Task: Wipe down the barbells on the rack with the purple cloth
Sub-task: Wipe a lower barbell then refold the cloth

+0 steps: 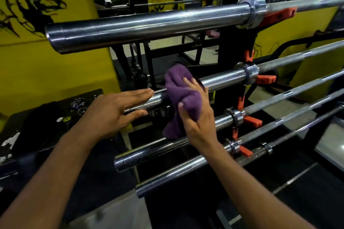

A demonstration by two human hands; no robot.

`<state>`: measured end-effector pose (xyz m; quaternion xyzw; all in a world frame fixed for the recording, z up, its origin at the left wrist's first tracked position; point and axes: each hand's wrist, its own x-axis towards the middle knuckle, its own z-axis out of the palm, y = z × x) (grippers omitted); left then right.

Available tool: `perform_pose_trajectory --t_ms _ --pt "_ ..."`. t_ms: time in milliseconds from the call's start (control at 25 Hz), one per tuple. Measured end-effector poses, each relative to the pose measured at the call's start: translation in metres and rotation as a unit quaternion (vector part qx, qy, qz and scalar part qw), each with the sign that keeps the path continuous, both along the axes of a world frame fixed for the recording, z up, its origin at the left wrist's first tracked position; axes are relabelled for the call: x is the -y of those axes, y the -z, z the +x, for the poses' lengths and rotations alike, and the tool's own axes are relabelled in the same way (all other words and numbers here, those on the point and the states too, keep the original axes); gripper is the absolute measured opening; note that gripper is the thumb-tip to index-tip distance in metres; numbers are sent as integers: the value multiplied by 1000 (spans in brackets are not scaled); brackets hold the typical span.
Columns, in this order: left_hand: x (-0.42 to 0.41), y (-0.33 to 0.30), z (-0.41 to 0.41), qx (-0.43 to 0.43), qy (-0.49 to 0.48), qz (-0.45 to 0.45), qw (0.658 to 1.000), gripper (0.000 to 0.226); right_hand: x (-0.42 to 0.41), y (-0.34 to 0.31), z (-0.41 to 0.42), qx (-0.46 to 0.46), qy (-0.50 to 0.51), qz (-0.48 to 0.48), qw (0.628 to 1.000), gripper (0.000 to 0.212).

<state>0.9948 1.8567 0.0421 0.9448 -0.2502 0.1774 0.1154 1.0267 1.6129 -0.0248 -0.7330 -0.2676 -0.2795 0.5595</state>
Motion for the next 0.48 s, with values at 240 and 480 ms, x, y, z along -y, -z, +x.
perform_pose_trajectory --t_ms 240,480 --pt "3 -4 -3 -15 -17 -13 1000 59 34 41 -45 -391 -33 507 767 39" --pt "1 -4 -5 -12 -16 3 1000 57 75 26 -31 -387 -136 569 713 61"
